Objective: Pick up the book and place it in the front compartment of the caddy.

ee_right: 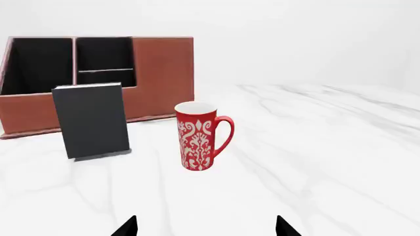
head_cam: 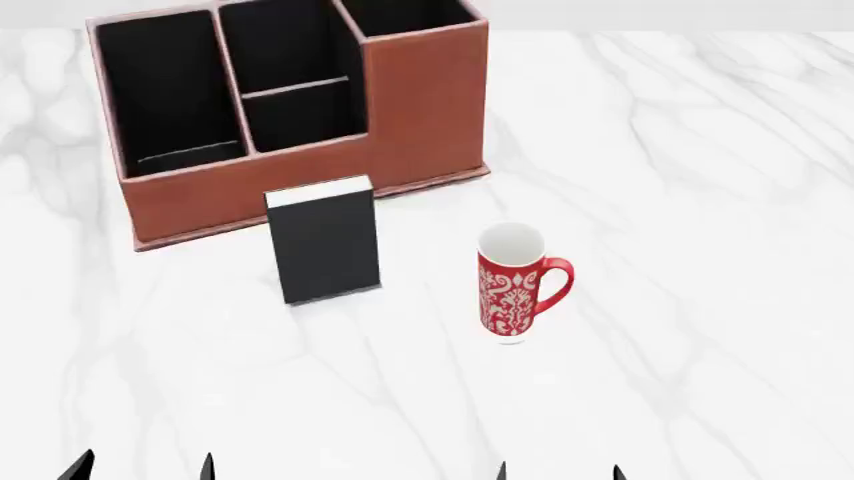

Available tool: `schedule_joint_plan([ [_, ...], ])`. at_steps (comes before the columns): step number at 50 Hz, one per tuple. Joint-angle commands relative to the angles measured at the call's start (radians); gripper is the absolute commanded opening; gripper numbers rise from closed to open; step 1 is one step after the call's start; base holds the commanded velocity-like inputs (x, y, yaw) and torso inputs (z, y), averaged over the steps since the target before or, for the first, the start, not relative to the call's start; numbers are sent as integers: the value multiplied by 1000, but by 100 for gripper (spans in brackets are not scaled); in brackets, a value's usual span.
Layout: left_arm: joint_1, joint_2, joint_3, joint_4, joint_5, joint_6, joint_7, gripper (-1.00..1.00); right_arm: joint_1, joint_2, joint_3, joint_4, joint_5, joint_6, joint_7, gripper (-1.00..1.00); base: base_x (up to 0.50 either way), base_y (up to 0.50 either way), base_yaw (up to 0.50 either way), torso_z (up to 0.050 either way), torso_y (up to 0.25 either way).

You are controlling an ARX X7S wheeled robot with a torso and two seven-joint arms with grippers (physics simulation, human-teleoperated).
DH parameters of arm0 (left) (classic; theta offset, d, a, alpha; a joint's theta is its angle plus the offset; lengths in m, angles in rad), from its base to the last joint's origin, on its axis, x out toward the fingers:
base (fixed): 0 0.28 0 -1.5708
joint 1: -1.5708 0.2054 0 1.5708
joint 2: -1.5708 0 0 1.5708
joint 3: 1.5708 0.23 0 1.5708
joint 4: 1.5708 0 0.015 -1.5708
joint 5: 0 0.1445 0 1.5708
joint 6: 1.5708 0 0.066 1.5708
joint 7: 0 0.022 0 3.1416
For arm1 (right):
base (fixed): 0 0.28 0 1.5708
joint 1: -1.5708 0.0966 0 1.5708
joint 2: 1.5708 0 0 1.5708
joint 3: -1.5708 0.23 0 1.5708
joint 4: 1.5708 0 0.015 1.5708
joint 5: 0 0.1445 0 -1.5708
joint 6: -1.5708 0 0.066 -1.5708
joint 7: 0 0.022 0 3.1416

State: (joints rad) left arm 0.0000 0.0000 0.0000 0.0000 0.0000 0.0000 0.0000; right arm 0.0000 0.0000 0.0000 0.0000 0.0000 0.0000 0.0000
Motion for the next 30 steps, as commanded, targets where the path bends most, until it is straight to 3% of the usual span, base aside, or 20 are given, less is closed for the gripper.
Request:
schedule_joint_plan([
  [1, 2, -16, 20, 6, -13, -4, -19, 100, 0, 14, -16, 5, 24, -3, 20, 100, 0, 0, 0, 0, 0],
  [11, -2, -56, 69, -5, 19, 1, -71, 100, -4, 44, -40, 4, 45, -2, 71, 100, 0, 0, 0, 0, 0],
  [16, -6, -31, 44, -13, 65, -7, -45, 100, -2, 22, -1, 20, 32, -15, 54, 100, 0, 0, 0, 0, 0],
  [24, 22, -46, 75, 180, 94, -105, -80, 100, -10, 38, -12, -52, 45, -16, 114, 100, 0, 0, 0, 0, 0],
  [30, 26, -57, 87, 294, 95, -154, -93, 100, -23, 56, -10, -271, 78, 61, 139, 100, 0, 0, 0, 0, 0],
])
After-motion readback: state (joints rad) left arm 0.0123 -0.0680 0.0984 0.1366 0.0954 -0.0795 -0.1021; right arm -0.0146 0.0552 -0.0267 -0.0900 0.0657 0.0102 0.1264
